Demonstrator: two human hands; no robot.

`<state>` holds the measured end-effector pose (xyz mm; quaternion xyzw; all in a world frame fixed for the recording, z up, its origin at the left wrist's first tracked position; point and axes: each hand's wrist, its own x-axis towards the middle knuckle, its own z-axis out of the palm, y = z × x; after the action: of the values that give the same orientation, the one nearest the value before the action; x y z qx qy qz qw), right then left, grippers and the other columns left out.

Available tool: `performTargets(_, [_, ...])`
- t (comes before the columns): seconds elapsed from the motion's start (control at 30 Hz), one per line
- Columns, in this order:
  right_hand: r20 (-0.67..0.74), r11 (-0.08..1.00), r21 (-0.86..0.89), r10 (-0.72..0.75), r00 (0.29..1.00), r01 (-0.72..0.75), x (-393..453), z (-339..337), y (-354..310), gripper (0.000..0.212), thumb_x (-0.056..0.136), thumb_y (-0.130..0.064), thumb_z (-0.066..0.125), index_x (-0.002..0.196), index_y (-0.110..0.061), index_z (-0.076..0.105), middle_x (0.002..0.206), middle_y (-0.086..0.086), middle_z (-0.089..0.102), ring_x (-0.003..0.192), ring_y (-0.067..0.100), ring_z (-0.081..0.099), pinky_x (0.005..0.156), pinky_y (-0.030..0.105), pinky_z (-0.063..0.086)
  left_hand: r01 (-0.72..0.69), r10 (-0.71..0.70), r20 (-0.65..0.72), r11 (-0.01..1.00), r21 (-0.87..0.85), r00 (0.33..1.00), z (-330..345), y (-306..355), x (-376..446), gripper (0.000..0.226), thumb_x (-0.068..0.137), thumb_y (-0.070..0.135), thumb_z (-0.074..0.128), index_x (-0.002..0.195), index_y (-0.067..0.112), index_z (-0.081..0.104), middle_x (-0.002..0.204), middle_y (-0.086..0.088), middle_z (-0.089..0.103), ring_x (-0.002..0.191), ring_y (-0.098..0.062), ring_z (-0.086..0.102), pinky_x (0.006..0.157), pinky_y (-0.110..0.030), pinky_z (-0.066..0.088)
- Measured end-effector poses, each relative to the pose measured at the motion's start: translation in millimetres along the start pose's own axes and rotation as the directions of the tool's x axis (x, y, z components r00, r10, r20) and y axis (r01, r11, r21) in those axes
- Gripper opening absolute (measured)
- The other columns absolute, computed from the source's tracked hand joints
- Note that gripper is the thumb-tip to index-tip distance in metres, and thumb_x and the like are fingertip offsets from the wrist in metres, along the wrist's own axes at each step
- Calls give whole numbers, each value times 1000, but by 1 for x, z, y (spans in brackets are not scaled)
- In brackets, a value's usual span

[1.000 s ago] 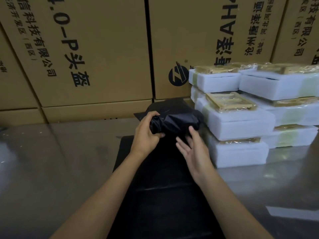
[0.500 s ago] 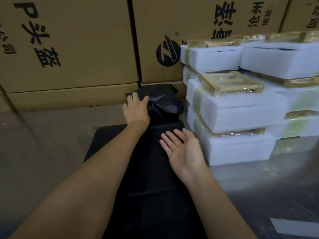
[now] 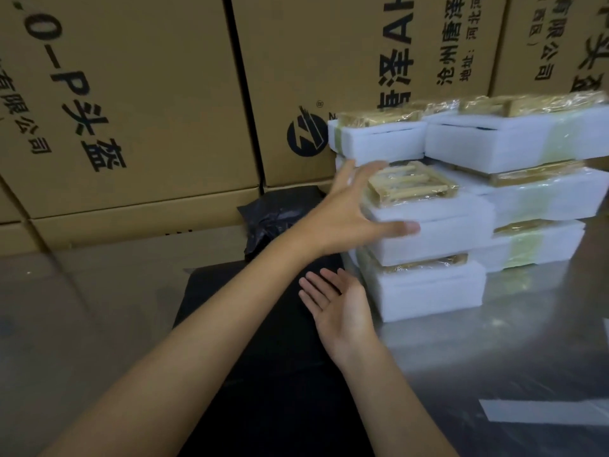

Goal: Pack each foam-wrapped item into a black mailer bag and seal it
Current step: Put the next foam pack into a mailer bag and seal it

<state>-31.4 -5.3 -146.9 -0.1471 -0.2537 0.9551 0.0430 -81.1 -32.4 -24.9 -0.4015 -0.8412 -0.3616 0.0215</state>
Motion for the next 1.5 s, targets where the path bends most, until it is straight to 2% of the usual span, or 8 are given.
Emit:
performTargets(0.1, [22, 1000, -2, 2, 1000, -2, -7, 0, 0, 35, 107, -25, 43, 131, -3, 55, 132, 22, 61, 113, 29, 63, 94, 40, 51, 70, -92, 143, 986, 152, 985, 27, 12, 5, 119, 64, 60, 85, 155, 47, 9, 162, 7, -27, 153, -28, -9, 123, -53, 16])
performTargets(0.23, [40, 1000, 0, 17, 999, -17, -11, -2, -6, 33, 106, -29, 47, 130, -9, 60, 119, 13, 68, 108, 24, 65, 81, 34, 55, 54, -53, -49, 998, 19, 997, 44, 3, 1, 95, 71, 43, 88, 151, 40, 37, 167, 2, -10, 154, -23, 3, 122, -49, 22])
performTargets(0.6, [118, 989, -133, 78, 990, -62, -48, -11, -13, 32, 101, -15, 47, 129, -8, 62, 127, 18, 68, 121, 32, 63, 112, 50, 43, -77, -74, -339, 908, -412, 938, 16, 21, -79, 68, 73, 23, 89, 134, 28, 61, 141, 34, 33, 112, 37, 34, 85, 7, 33])
performTargets(0.77, [386, 972, -230, 48, 921, 45, -93, -17, -39, 87, 57, 15, 43, 139, -13, 53, 132, 18, 65, 119, 30, 65, 102, 50, 52, -46, -56, -354, 961, -273, 933, 2, 35, -140, 70, 70, 38, 89, 133, 40, 60, 160, 25, 13, 125, 36, 16, 92, 8, 27])
performTargets(0.9, [522, 944, -316, 89, 849, 95, -137, -14, -46, 69, 66, 12, 47, 135, 8, 48, 139, 27, 55, 131, 34, 55, 108, 48, 48, -43, -41, -380, 977, -210, 924, 1, 51, -183, 72, 72, 42, 86, 137, 39, 56, 159, 32, 6, 126, 34, 18, 96, 5, 28])
performTargets(1.03, [565, 966, -248, 82, 821, 75, -175, -26, -33, 51, 82, -1, 58, 132, 0, 61, 132, 18, 64, 128, 32, 57, 107, 43, 47, 11, -40, -386, 997, -78, 922, 16, 60, -217, 71, 77, 45, 81, 142, 40, 51, 161, 30, -3, 148, 2, 18, 119, -33, 31])
performTargets(1.3, [367, 963, -241, -27, 930, 123, -202, -45, -2, 54, 102, -37, 58, 150, -15, 46, 148, 12, 53, 139, 28, 49, 120, 48, 28, 153, -134, -335, 988, 31, 933, 65, 50, -267, 85, 77, 73, 65, 149, 57, 22, 162, 26, -16, 151, -3, -8, 116, -29, 16])
performTargets(1.5, [255, 983, -136, -86, 963, 124, -198, -54, -2, 51, 97, -23, 61, 146, -21, 47, 139, 8, 62, 129, 24, 60, 107, 43, 48, 322, -403, -93, 832, -452, 910, 18, 26, -282, 61, 85, 55, 67, 133, 70, 33, 128, 41, 51, 123, 12, 50, 89, -11, 43])
